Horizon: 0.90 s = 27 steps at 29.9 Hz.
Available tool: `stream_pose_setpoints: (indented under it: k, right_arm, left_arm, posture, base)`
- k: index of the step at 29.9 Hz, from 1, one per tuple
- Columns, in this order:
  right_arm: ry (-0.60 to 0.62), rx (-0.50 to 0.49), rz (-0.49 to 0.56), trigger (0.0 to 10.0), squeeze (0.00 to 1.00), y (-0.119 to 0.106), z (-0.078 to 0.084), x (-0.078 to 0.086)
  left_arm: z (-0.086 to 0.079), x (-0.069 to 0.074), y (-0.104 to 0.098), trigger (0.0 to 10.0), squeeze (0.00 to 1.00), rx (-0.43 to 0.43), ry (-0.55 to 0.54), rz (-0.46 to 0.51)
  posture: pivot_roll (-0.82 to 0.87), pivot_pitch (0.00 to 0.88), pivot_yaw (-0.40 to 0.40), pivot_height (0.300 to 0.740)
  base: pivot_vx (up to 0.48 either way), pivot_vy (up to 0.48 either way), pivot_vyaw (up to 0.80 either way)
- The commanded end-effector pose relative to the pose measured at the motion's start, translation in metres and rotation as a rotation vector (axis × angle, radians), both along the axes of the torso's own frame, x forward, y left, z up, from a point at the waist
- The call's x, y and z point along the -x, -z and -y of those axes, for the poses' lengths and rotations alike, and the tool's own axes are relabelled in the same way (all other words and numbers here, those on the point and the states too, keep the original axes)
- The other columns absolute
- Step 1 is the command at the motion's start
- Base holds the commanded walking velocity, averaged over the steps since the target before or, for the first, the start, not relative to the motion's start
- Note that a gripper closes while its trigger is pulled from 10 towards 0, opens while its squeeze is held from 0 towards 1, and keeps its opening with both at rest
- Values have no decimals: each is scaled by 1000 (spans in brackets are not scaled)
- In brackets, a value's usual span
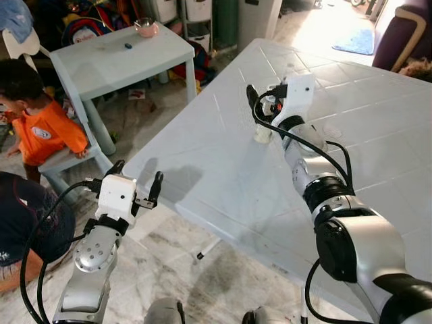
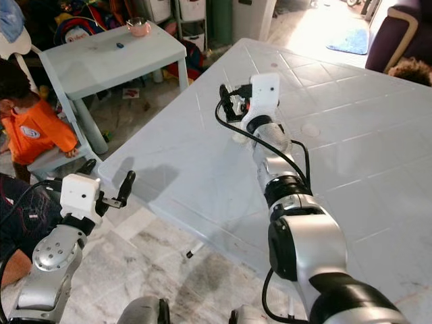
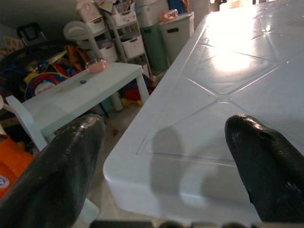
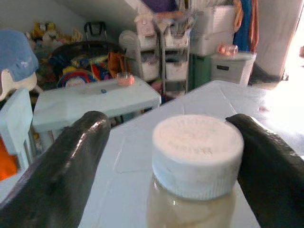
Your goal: Restocking fridge
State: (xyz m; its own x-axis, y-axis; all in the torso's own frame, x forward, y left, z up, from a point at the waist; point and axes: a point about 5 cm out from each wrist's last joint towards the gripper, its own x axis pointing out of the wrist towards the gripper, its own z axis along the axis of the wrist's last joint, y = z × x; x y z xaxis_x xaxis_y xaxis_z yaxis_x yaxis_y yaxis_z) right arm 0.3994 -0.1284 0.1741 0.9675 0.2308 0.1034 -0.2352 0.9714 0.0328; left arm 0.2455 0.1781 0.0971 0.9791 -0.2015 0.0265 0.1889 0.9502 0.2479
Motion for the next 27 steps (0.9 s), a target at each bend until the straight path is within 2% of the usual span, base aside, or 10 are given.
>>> stream_pose_setpoints:
  k: [1, 2, 4, 11, 27]
  right_arm:
    - [9, -11, -18, 431, 0, -5, 1, -3]
    - [9, -8, -21, 863, 0, -4, 1, -4]
    - [9, 0, -23, 1020, 0, -5, 2, -4]
    - [16, 53, -40, 0, 0, -5, 5, -5]
    - [26, 100, -46, 0, 0, -3, 11, -5]
  left_arm:
    - [-1, 2, -1, 10000, 0, -22, 7, -7]
    - [-1, 3, 0, 10000, 0, -22, 9, -11]
    - [0, 5, 2, 10000, 0, -23, 16, -18]
    - [4, 6, 5, 10000, 0, -13, 11, -25]
    - [3, 5, 7, 10000, 0, -23, -8, -49]
  posture:
    - [188, 54, 15, 740]
    - [185, 57, 16, 740]
    - [184, 57, 11, 740]
    - [183, 52, -2, 740]
    - [165, 61, -10, 740]
  base:
    - [0, 0, 0]
    - [0, 0, 0]
    - [0, 0, 0]
    - [0, 0, 0]
    - [0, 0, 0]
